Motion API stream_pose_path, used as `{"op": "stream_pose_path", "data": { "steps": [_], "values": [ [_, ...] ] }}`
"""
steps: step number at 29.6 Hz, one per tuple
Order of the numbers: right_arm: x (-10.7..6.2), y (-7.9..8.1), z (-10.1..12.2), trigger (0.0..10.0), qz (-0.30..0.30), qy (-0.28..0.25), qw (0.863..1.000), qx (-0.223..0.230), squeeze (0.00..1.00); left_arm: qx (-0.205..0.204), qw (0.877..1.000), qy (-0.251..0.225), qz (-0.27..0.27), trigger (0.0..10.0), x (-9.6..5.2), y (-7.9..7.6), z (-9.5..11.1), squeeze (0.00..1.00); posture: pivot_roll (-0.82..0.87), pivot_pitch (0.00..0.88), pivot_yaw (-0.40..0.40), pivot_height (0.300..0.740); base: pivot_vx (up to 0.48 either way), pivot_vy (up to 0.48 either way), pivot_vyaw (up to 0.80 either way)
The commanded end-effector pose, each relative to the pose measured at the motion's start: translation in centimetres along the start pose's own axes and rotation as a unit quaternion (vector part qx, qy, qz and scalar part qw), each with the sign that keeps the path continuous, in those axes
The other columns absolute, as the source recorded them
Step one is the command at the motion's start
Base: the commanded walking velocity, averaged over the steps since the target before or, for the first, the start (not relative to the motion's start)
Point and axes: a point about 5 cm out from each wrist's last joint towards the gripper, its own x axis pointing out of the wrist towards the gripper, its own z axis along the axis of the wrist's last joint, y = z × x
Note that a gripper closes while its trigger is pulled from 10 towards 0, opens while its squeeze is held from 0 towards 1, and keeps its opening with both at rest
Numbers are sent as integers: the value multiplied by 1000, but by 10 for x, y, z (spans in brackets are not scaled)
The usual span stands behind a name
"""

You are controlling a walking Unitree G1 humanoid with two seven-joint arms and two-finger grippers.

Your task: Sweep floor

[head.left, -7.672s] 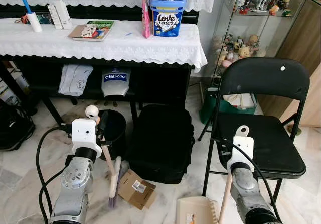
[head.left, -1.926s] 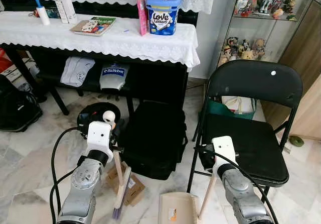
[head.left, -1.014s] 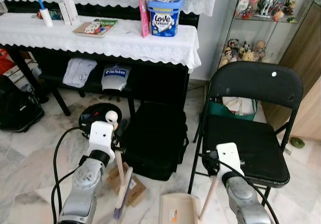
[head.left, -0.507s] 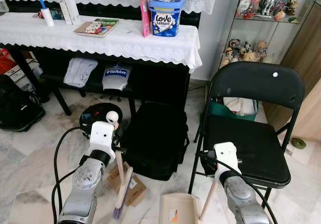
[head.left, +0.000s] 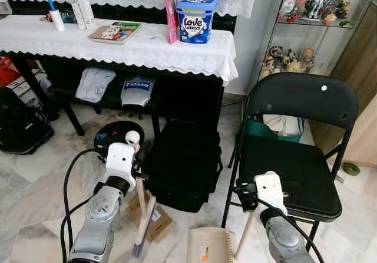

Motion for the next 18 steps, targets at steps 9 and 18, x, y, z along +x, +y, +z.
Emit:
{"op": "stream_pose_path", "data": {
  "steps": [9, 18],
  "values": [
    [5, 2, -9, 10000, 3, 37, 999, -17, 0, 17, 1000, -21, -3, 10000, 3, 2, 8, 0, 57, 0, 8, 740, 0, 0, 0],
    [10, 5, -8, 10000, 11, 37, 999, -17, 0, 17, 1000, -22, -3, 10000, 3, 2, 8, 0, 57, 0, 7, 740, 0, 0, 0]
  ]
}}
